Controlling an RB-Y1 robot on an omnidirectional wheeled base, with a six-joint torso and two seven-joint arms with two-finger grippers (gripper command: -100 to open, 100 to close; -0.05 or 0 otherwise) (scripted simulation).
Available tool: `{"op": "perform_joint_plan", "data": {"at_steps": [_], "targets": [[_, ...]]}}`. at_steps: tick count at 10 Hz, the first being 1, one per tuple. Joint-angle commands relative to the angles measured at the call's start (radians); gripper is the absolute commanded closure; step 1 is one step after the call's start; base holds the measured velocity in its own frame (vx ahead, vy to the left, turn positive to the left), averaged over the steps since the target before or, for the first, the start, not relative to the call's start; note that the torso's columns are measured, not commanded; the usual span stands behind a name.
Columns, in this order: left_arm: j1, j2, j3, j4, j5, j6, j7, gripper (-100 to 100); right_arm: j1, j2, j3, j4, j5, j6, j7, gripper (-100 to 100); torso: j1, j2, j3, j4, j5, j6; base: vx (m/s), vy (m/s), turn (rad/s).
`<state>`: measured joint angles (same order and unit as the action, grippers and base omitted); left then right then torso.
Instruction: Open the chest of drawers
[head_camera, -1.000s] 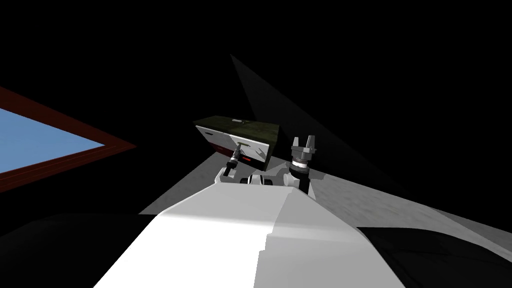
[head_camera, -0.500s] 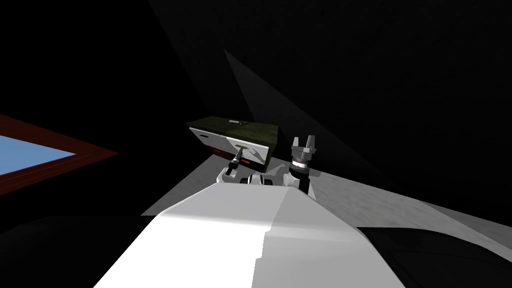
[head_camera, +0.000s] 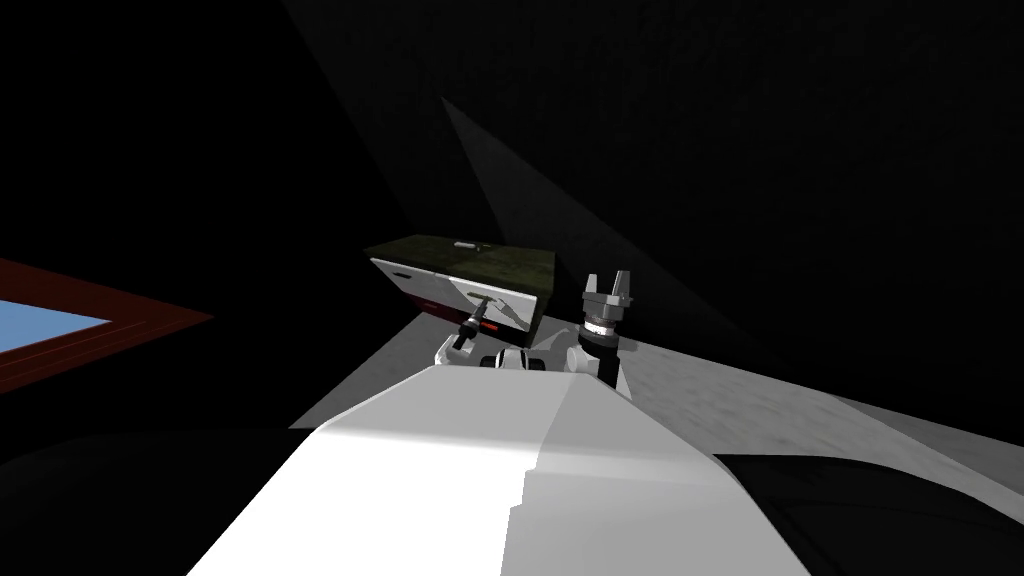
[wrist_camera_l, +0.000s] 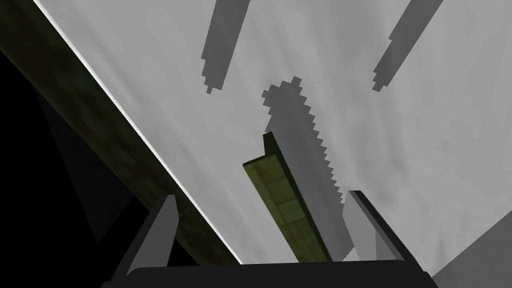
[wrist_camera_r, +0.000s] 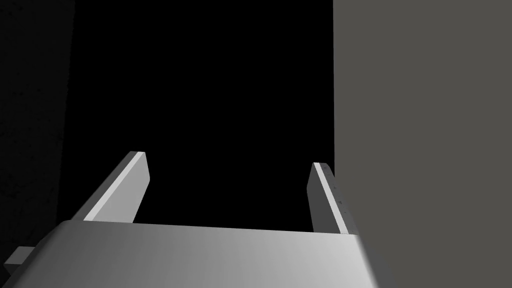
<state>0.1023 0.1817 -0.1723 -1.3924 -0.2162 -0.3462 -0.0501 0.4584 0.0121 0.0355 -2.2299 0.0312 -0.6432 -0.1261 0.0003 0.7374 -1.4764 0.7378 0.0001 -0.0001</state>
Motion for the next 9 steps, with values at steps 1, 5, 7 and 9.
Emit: {"op": "perform_joint_plan", "data": {"at_steps": [1,5,7,9], "targets": [[-0.01,-0.001,-0.001,0.025,-0.003,-0.001,-0.004,-100,0.0,0.0,0.0,0.0,0.0,0.0,0.0,0,0.0,0.0,0.0,0.0,0.0,0.0,0.025,0.006,-0.009],[0.0,0.008,-0.01,0.006,-0.004,0.007,0.002,100,0.0,0.0,0.0,0.0,0.0,0.0,0.0,0,0.002,0.007,0.004,0.002,0.0,0.0,-0.073,0.026,0.016],[0.01,0.014,-0.017,-0.012,-0.005,0.014,0.008,100,-0.001,0.0,0.0,0.0,0.0,0.0,0.0,0,0.0,0.005,0.003,0.002,0.0,0.0,-0.186,0.042,0.02],[-0.006,0.014,-0.015,-0.006,-0.004,0.032,0.009,-100,0.0,0.0,0.0,0.0,0.0,0.0,0.0,0,-0.002,-0.005,-0.003,-0.001,-0.001,0.0,-0.004,0.002,-0.031]]}}
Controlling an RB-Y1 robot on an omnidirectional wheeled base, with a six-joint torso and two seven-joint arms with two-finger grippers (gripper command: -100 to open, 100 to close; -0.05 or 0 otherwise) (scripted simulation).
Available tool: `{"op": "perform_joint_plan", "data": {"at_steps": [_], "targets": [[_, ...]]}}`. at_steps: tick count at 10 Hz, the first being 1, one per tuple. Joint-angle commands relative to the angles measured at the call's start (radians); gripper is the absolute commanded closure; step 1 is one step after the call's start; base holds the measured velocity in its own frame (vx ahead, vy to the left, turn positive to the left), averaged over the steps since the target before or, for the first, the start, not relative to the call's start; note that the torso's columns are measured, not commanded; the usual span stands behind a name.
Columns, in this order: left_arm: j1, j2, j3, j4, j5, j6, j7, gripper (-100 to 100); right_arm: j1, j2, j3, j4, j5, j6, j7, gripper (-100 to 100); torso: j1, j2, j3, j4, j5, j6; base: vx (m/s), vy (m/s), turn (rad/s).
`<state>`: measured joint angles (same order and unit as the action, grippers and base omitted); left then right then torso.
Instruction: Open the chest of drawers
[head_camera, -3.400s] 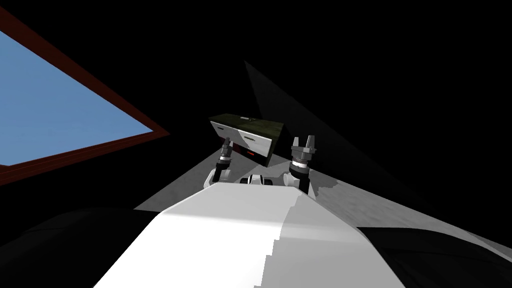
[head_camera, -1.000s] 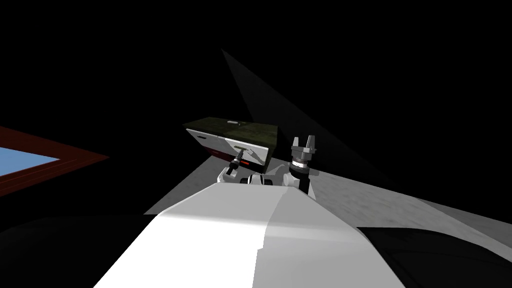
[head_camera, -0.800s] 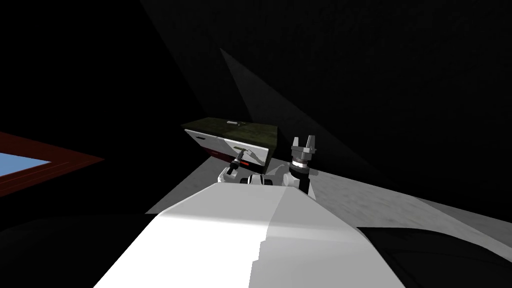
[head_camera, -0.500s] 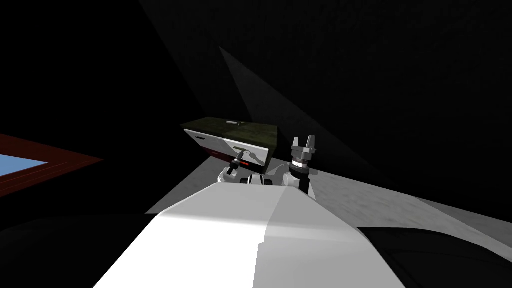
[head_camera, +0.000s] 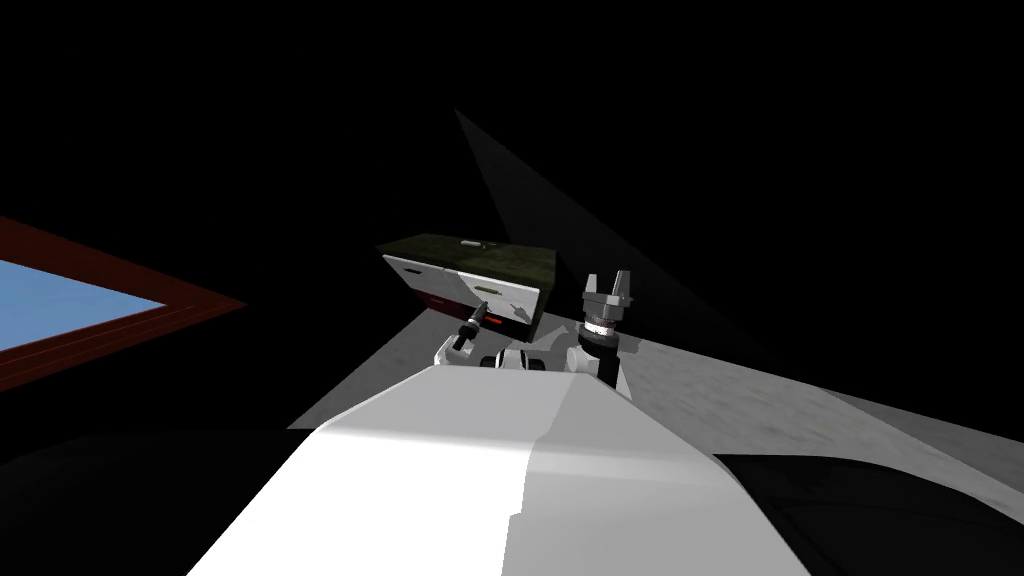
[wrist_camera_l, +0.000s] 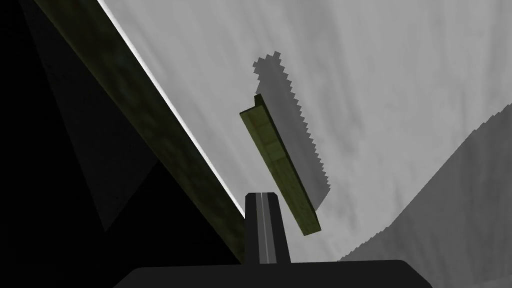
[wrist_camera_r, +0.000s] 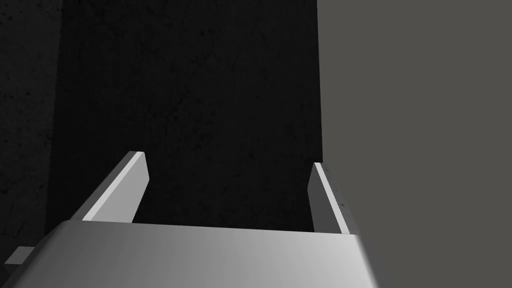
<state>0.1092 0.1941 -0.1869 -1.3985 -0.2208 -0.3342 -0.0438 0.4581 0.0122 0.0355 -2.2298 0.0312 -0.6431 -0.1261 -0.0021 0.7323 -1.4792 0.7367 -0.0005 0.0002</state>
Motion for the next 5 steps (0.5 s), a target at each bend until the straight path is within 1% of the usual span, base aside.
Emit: {"op": "perform_joint_plan", "data": {"at_steps": [1,3,4,5], "targets": [[-0.018,0.002,0.0,0.0,0.001,0.026,0.004,-100,0.0,0.0,0.0,0.0,0.0,0.0,0.0,0,-0.001,-0.007,-0.005,-0.002,0.0,0.0,0.153,-0.03,-0.052],[-0.033,0.004,0.0,0.001,0.002,0.048,0.008,-100,0.001,0.0,0.0,0.0,0.0,0.0,0.0,0,0.002,-0.001,-0.001,-0.001,0.001,0.0,0.165,-0.01,-0.045],[-0.027,0.003,0.0,0.0,0.002,0.04,0.006,-100,0.001,0.0,0.0,0.0,0.0,0.0,0.0,0,0.003,0.004,0.002,0.001,0.001,0.0,0.085,-0.008,-0.008],[-0.028,0.004,0.0,0.0,0.002,0.042,0.007,-100,0.0,0.0,0.0,0.0,0.0,0.0,0.0,0,0.003,0.011,0.007,0.003,0.001,0.0,0.023,-0.002,0.003]]}}
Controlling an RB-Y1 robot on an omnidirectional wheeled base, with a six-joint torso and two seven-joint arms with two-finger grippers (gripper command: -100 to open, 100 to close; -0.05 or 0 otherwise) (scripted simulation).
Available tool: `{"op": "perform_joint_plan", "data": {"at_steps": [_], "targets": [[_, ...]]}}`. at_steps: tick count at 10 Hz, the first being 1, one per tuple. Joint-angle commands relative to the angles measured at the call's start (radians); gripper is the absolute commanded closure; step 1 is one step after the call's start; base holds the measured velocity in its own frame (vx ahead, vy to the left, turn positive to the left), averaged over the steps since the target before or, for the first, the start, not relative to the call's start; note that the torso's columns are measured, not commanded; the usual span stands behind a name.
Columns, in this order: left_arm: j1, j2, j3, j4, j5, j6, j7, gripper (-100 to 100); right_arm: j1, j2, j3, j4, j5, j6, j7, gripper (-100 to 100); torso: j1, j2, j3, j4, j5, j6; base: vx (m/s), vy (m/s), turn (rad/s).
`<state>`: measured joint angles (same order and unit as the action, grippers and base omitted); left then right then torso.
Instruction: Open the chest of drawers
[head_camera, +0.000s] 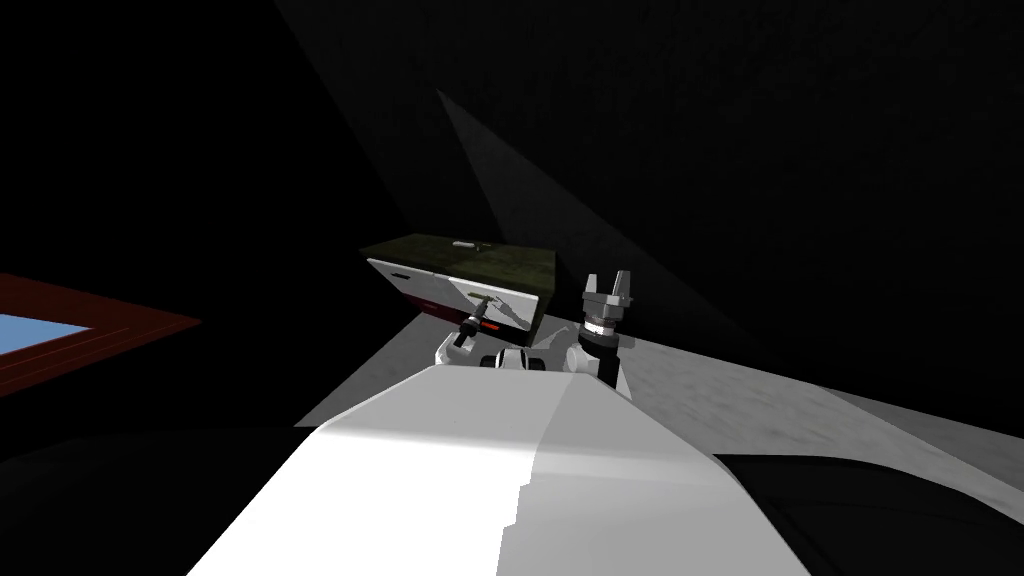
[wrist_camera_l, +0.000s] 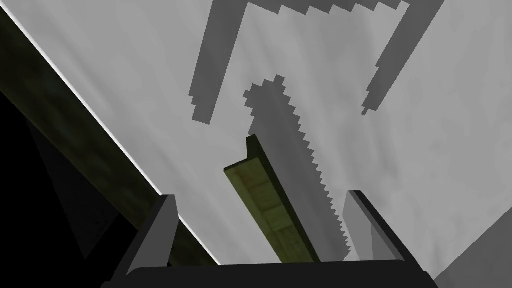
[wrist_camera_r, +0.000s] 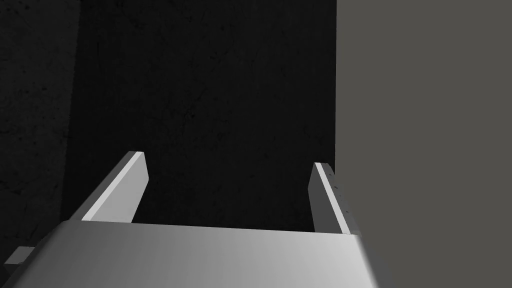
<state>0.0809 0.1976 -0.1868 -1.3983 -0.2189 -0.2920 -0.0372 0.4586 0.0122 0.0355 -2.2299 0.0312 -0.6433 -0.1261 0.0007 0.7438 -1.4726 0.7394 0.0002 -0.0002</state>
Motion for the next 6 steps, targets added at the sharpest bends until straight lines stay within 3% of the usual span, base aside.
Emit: {"op": "perform_joint_plan", "data": {"at_steps": [1,6], "targets": [[0.0,0.0,0.0,0.0,0.0,0.0,0.0,100,0.0,0.0,0.0,0.0,0.0,0.0,0.0,0,0.0,0.002,0.002,0.001,0.0,0.0,0.012,0.0,0.0],[0.018,0.013,-0.014,-0.034,-0.001,0.015,0.01,100,-0.001,0.0,0.0,0.0,0.0,0.0,0.0,0,0.0,-0.005,-0.003,-0.001,0.0,0.0,-0.164,0.039,0.02]]}}
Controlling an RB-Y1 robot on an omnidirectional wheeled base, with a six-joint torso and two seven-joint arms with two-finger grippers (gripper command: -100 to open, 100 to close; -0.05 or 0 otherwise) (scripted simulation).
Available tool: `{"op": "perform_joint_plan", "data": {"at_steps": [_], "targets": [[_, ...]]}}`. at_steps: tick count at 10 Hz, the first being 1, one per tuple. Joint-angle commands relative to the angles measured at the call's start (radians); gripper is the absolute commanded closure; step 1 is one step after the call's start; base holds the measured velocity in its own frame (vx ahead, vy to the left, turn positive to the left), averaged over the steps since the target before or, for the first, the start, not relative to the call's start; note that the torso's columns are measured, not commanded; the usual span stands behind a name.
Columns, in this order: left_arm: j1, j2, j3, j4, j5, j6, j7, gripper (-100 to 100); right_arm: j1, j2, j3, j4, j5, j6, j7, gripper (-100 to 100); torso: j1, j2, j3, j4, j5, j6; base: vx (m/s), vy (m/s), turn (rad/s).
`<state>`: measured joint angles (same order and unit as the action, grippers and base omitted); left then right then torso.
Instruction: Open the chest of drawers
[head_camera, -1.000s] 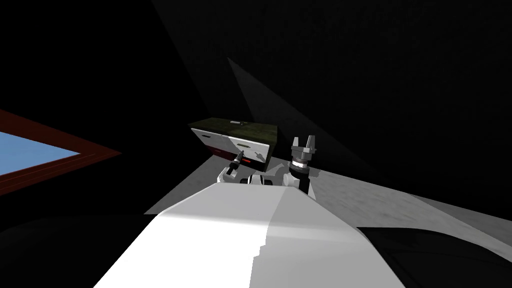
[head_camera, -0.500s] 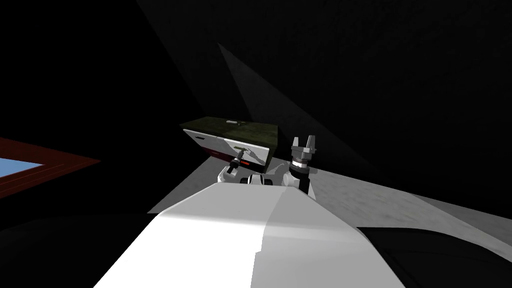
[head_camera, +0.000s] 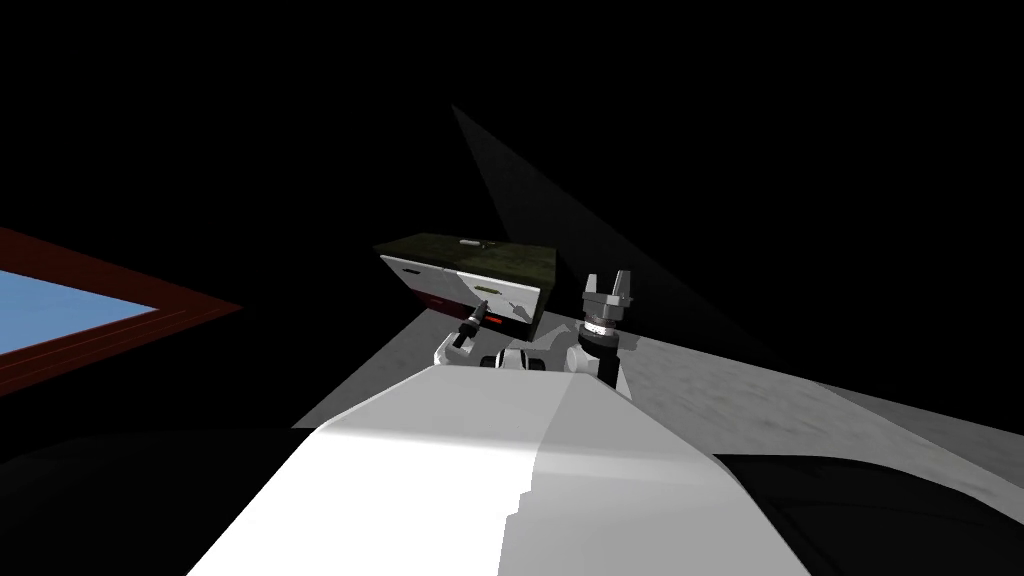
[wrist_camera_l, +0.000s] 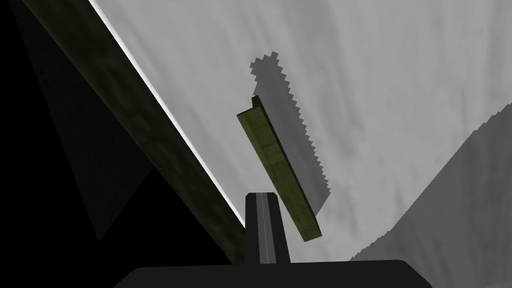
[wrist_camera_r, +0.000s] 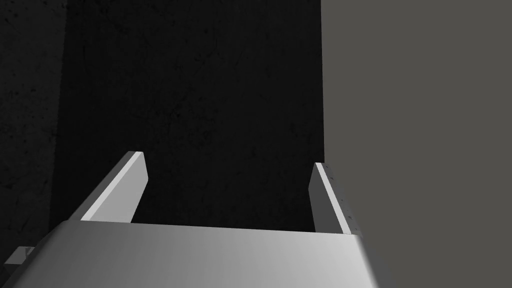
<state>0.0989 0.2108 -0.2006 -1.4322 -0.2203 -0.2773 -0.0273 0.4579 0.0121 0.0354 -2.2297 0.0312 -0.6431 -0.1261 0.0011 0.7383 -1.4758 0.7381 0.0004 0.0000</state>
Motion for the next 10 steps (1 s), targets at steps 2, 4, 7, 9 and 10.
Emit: {"op": "perform_joint_plan", "data": {"at_steps": [2,4,7,9,10], "targets": [[-0.014,-0.001,0.006,0.009,0.001,0.014,0.0,-100,0.001,0.0,0.0,0.0,0.0,0.0,0.0,0,-0.005,-0.014,-0.008,-0.004,-0.001,0.0,0.109,-0.032,-0.034],[-0.026,-0.002,0.012,0.016,0.002,0.024,0.0,-100,0.001,0.0,0.0,0.0,0.0,0.0,0.0,0,-0.001,-0.007,-0.005,-0.002,-0.001,0.0,0.168,-0.029,-0.019],[-0.031,-0.002,0.013,0.019,0.003,0.027,-0.001,-100,0.001,0.0,0.0,0.0,0.0,0.0,0.0,0,0.0,0.006,0.004,0.001,0.0,0.0,0.092,-0.009,-0.012],[-0.021,0.005,0.006,0.001,0.002,0.035,0.004,100,0.0,0.0,0.0,0.0,0.0,0.0,0.0,0,-0.001,0.004,0.003,0.001,0.0,0.0,-0.061,0.014,0.025],[-0.019,0.007,0.004,-0.004,0.002,0.037,0.006,100,0.0,0.0,0.0,0.0,0.0,0.0,0.0,0,0.0,0.007,0.004,0.002,0.0,0.0,-0.192,0.045,0.018]]}}
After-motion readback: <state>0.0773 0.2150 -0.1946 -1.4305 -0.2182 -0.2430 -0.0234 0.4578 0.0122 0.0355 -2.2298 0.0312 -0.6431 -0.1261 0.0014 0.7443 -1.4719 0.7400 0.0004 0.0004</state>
